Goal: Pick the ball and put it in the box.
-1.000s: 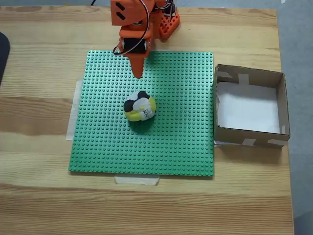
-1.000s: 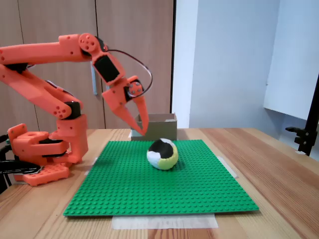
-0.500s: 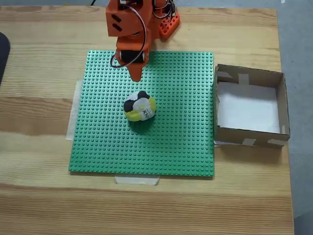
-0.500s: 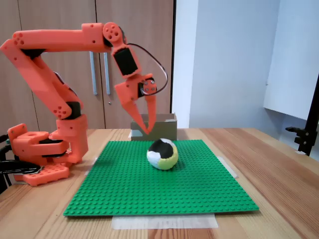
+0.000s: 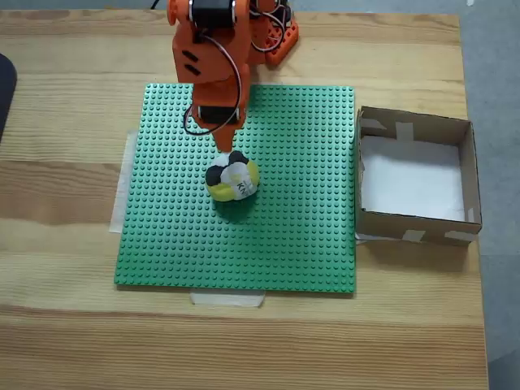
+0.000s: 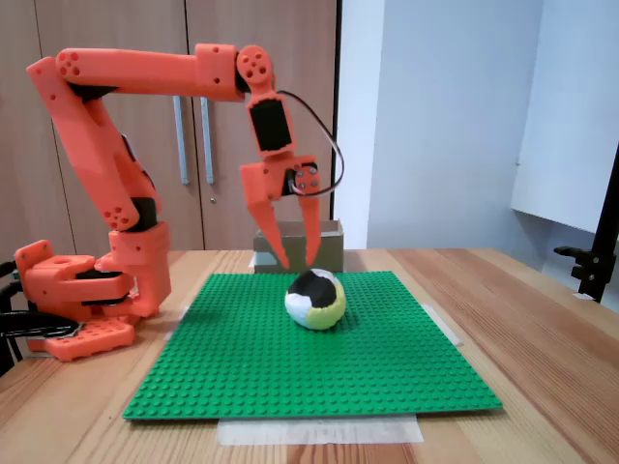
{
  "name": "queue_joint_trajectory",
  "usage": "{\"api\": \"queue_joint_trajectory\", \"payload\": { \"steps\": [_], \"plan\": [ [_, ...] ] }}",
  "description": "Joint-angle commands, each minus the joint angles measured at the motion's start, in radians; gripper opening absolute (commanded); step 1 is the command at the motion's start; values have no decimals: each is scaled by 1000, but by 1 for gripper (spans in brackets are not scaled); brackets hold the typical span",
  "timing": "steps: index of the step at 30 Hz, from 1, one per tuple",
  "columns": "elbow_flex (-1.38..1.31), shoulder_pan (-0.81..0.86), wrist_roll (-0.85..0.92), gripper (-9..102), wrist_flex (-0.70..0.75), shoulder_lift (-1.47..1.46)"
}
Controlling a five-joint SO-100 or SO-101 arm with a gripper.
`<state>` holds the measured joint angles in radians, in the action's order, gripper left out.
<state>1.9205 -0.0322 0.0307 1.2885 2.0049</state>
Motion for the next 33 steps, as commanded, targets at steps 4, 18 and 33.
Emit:
{"api": "queue_joint_trajectory", "payload": {
  "steps": [4,18,33],
  "plan": [
    [-55,-6,-2,29,20,-49],
    [-57,-6,0,44,-29,-152],
    [18,-8,14,38,-153,-160]
  ]
}}
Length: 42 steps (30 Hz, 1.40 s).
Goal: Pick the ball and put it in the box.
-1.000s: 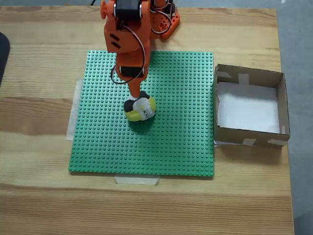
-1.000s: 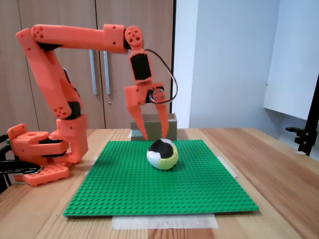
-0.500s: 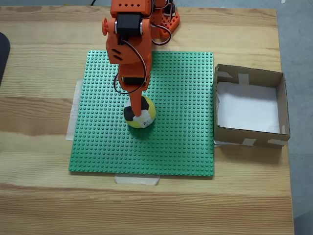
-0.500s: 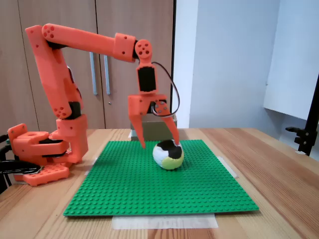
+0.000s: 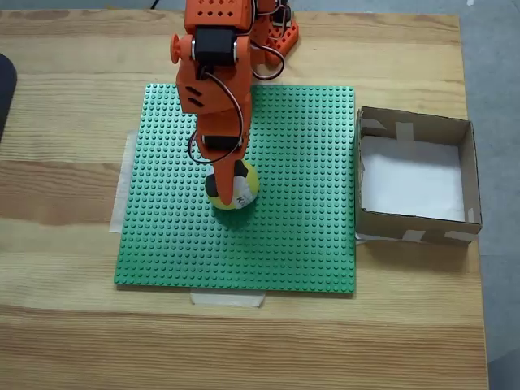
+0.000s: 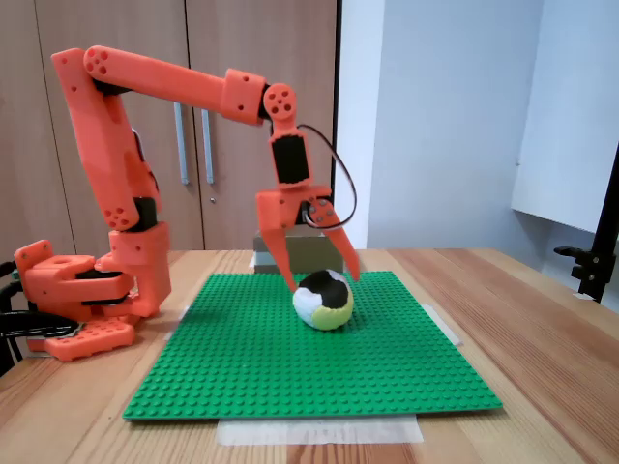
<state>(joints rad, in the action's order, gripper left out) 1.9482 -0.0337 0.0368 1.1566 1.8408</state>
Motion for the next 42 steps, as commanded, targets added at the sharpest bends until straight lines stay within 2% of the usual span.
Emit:
{"api": "queue_joint_trajectory", "payload": {
  "steps": [1,34,42],
  "plan": [
    [-2,-6,9,38,-26,5],
    [114,-9,31,29,-112,20],
    [112,-3,41,20,-114,26]
  ]
}}
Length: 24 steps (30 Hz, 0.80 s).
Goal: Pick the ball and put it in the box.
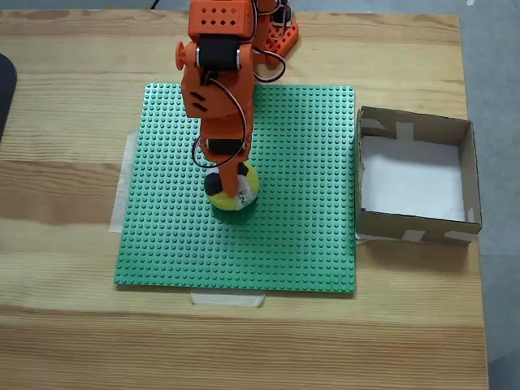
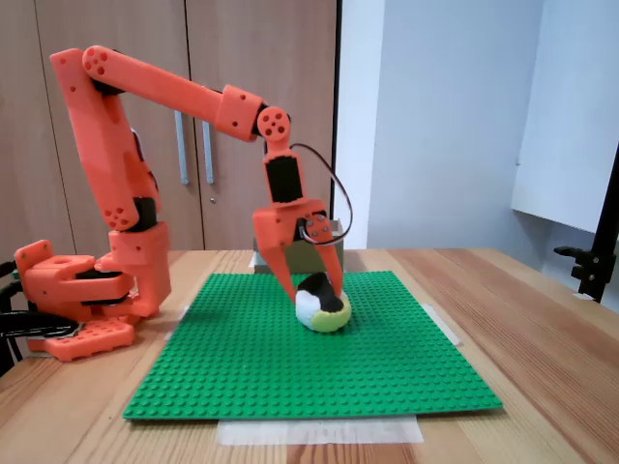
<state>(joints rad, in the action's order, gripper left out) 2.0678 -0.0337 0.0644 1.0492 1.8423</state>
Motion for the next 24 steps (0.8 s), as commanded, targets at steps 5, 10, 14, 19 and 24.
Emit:
{"api": "queue_joint_trajectory", "payload": {
  "steps": [5,10,14,19,24],
  "plan": [
    [-9,5,29,11,-8,28],
    [-28,8,32,-1,3,34],
    [-40,9,29,-1,17,38],
    [-51,9,28,-1,31,48],
    [-69,9,28,-1,43,49]
  ]
}}
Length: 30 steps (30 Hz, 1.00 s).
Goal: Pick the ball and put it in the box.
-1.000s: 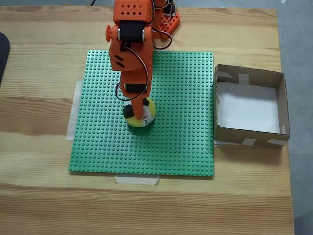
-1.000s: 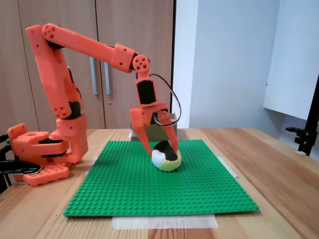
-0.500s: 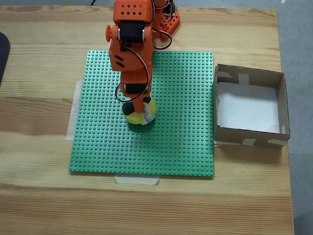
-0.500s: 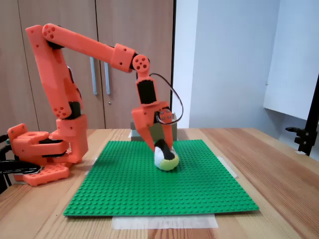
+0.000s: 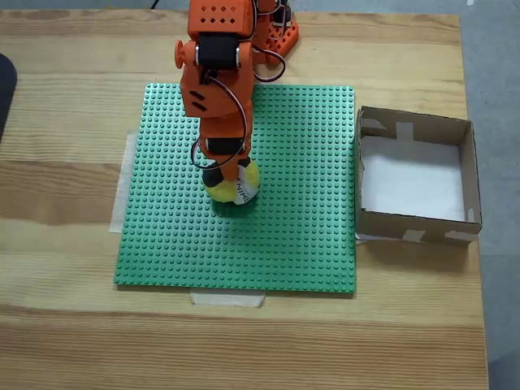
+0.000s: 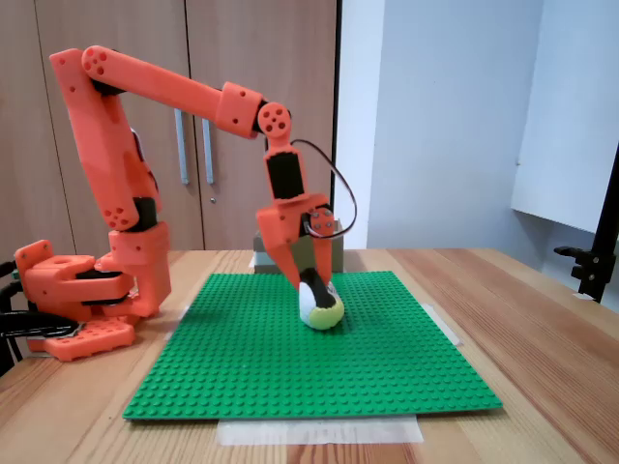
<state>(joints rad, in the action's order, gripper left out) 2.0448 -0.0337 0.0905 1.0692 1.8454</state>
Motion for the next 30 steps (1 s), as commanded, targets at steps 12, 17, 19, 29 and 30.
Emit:
{"api": "queue_joint_trajectory", "payload": {
  "steps": [12,17,19,29,30],
  "plan": [
    [-149,5,-5,-1,78,46],
    [-204,0,-9,-1,103,46],
    [-227,-3,-14,-1,109,46],
    [-388,-60,-41,-1,179,46],
    [-405,-72,-48,-1,187,46]
  ]
}}
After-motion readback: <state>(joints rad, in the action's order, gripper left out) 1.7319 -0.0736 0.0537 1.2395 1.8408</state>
